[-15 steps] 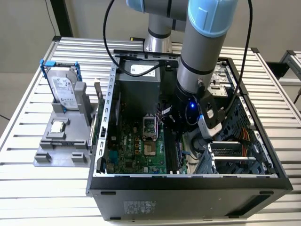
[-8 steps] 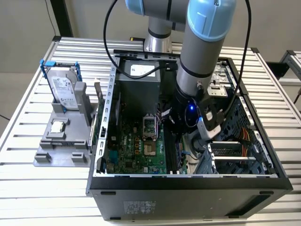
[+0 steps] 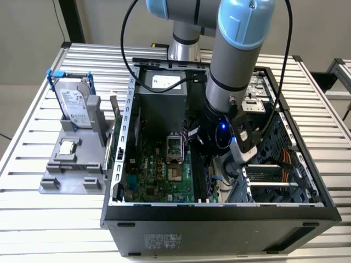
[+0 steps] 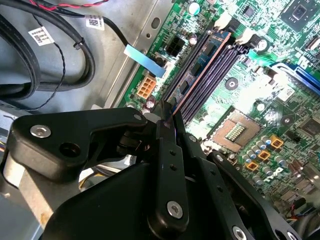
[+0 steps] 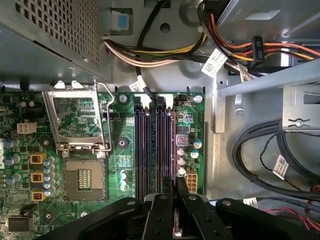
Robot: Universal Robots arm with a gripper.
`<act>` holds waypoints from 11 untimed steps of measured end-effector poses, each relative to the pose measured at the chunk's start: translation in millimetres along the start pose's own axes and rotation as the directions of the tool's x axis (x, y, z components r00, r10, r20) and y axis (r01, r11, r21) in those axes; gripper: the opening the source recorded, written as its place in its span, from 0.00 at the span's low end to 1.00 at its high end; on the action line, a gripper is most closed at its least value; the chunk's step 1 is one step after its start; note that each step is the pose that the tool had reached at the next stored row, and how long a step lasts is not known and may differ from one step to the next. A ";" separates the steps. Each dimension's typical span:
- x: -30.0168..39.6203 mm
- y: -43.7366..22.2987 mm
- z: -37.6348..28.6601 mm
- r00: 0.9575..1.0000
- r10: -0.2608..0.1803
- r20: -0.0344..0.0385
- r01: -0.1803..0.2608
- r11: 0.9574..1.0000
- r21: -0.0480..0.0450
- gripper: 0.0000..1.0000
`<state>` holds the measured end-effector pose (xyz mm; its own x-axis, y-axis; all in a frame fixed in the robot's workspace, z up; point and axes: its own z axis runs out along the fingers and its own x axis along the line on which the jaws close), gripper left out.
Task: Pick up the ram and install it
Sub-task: 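Insert the ram into the slot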
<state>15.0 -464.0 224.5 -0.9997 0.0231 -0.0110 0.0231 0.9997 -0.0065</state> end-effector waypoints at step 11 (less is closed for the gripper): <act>0.6 0.0 2.9 1.000 -0.005 0.000 0.005 1.000 0.000 0.00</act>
<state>14.4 -464.0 221.7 -0.9998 0.0177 -0.0111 0.0178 0.9998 -0.0065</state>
